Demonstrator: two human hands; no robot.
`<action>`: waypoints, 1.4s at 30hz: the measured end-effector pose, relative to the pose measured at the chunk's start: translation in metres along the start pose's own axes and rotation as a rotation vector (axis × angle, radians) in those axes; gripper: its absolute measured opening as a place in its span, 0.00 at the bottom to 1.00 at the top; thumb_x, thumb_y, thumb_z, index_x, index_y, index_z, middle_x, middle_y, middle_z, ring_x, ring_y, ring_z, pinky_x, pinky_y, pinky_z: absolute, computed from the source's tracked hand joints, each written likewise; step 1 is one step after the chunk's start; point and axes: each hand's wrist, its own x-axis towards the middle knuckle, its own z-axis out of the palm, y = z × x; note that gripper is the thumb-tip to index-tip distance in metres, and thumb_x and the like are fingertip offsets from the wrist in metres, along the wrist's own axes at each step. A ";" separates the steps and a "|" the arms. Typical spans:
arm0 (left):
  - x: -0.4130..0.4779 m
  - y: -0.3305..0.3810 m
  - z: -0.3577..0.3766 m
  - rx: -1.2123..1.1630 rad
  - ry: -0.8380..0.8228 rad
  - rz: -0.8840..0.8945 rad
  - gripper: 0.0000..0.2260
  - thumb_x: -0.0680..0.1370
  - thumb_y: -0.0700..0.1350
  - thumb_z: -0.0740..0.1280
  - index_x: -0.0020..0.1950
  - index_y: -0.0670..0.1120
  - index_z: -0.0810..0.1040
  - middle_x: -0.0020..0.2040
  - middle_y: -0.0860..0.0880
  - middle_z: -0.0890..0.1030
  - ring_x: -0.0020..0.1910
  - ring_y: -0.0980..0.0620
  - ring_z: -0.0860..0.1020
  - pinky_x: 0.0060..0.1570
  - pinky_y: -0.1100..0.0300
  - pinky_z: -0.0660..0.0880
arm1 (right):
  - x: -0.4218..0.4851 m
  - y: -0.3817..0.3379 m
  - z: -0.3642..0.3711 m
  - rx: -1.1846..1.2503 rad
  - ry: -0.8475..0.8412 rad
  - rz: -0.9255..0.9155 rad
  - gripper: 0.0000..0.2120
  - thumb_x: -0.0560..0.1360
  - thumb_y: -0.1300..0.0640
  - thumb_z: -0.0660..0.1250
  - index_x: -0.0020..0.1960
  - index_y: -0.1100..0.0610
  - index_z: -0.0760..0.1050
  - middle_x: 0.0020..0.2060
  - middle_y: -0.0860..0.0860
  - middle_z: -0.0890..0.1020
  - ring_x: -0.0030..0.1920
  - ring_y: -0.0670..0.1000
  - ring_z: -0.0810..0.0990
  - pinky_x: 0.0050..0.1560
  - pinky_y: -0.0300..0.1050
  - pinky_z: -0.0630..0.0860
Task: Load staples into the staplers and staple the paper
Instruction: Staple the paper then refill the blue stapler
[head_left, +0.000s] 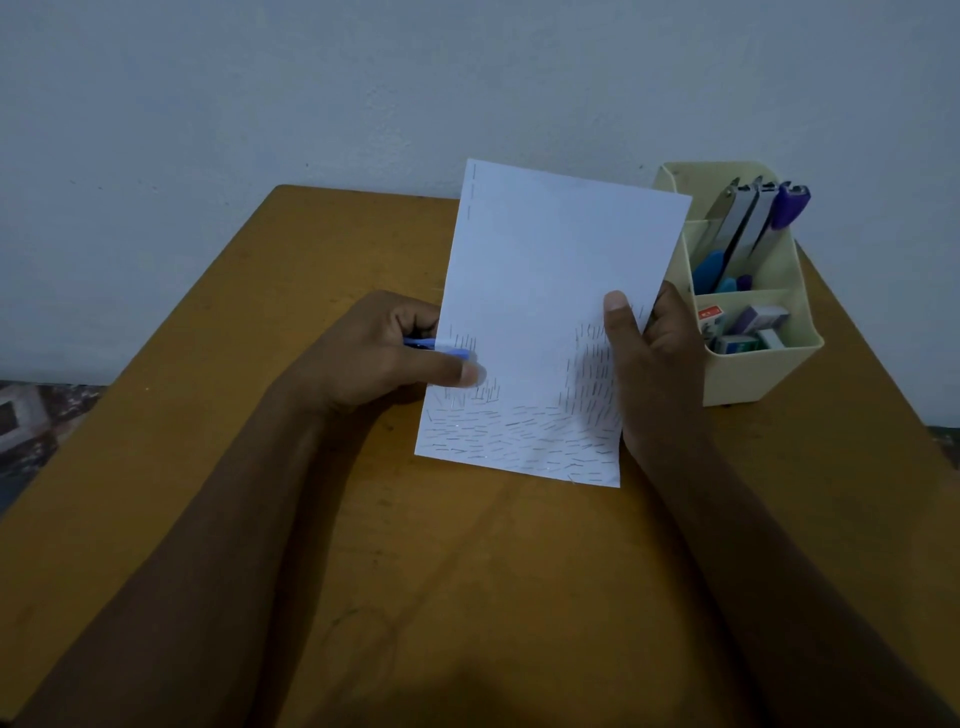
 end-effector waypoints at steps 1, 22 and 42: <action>0.000 0.000 -0.001 0.016 -0.009 -0.003 0.07 0.72 0.40 0.72 0.49 0.40 0.83 0.48 0.51 0.86 0.45 0.49 0.85 0.41 0.59 0.80 | 0.000 0.000 0.000 0.002 0.003 0.001 0.09 0.79 0.56 0.61 0.58 0.54 0.73 0.50 0.42 0.79 0.52 0.36 0.77 0.53 0.28 0.74; 0.002 -0.003 0.001 0.133 -0.046 -0.065 0.14 0.69 0.52 0.75 0.48 0.43 0.83 0.45 0.52 0.86 0.32 0.56 0.79 0.28 0.67 0.68 | -0.001 -0.001 0.001 0.020 -0.010 0.011 0.07 0.79 0.56 0.61 0.57 0.53 0.73 0.50 0.43 0.80 0.51 0.38 0.78 0.51 0.29 0.75; 0.002 -0.005 0.004 0.035 0.019 -0.026 0.09 0.72 0.38 0.73 0.51 0.39 0.82 0.49 0.48 0.85 0.45 0.49 0.84 0.42 0.60 0.81 | -0.002 -0.002 0.003 0.003 -0.009 0.007 0.06 0.79 0.56 0.61 0.56 0.51 0.72 0.49 0.40 0.79 0.51 0.36 0.78 0.51 0.28 0.74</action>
